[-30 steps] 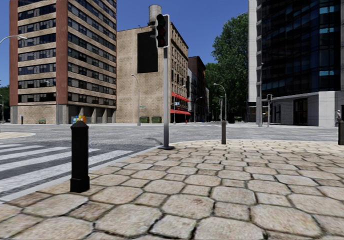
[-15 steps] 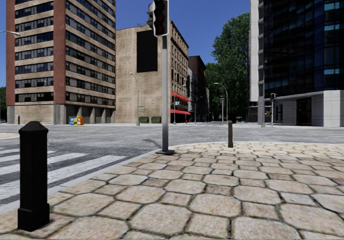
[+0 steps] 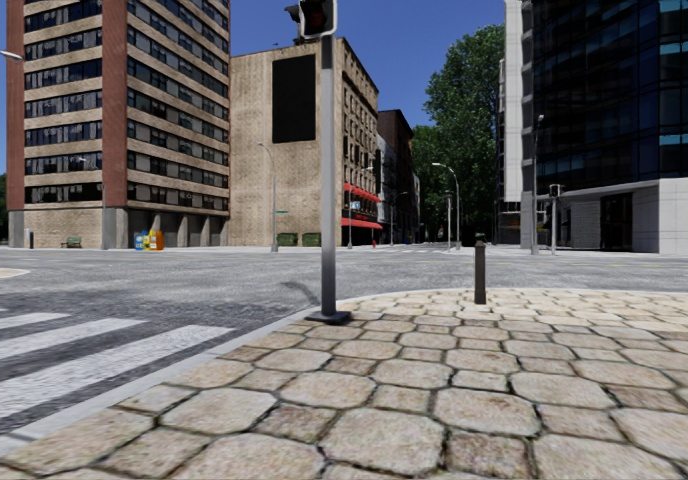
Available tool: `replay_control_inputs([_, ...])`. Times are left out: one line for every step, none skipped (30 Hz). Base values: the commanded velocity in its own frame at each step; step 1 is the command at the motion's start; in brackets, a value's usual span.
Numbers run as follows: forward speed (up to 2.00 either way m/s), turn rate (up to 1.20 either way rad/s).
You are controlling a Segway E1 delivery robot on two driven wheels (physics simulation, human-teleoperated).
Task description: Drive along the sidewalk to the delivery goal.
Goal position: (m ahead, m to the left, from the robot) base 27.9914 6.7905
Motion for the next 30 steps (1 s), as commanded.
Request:
replay_control_inputs([1.47, 0.37])
replay_control_inputs([1.46, 0.43])
replay_control_inputs([1.46, 0.44])
replay_control_inputs([1.44, 0.45])
replay_control_inputs([1.44, 0.45])
replay_control_inputs([1.42, 0.45])
replay_control_inputs([1.34, 0.45])
replay_control_inputs([1.29, 0.46])
replay_control_inputs([1.29, 0.46])
replay_control_inputs([1.16, 0.47])
replay_control_inputs([1.07, 0.5])
replay_control_inputs([1.04, 0.52])
replay_control_inputs([1.03, 0.52])
replay_control_inputs([1.03, 0.52])
replay_control_inputs([1.03, 0.52])
replay_control_inputs([1.03, 0.52])
replay_control_inputs([1.03, 0.52])
replay_control_inputs([1.03, 0.52])
replay_control_inputs([1.02, 0.52])
replay_control_inputs([1.02, 0.52])
replay_control_inputs([0.99, 0.52])
replay_control_inputs([0.99, 0.52])
replay_control_inputs([0.9, 0.52])
replay_control_inputs([0.86, 0.52])
replay_control_inputs([0.85, 0.52])
replay_control_inputs([0.84, 0.52])
replay_control_inputs([0.84, 0.52])
replay_control_inputs([0.84, 0.53])
replay_control_inputs([0.84, 0.53])
replay_control_inputs([0.84, 0.53])
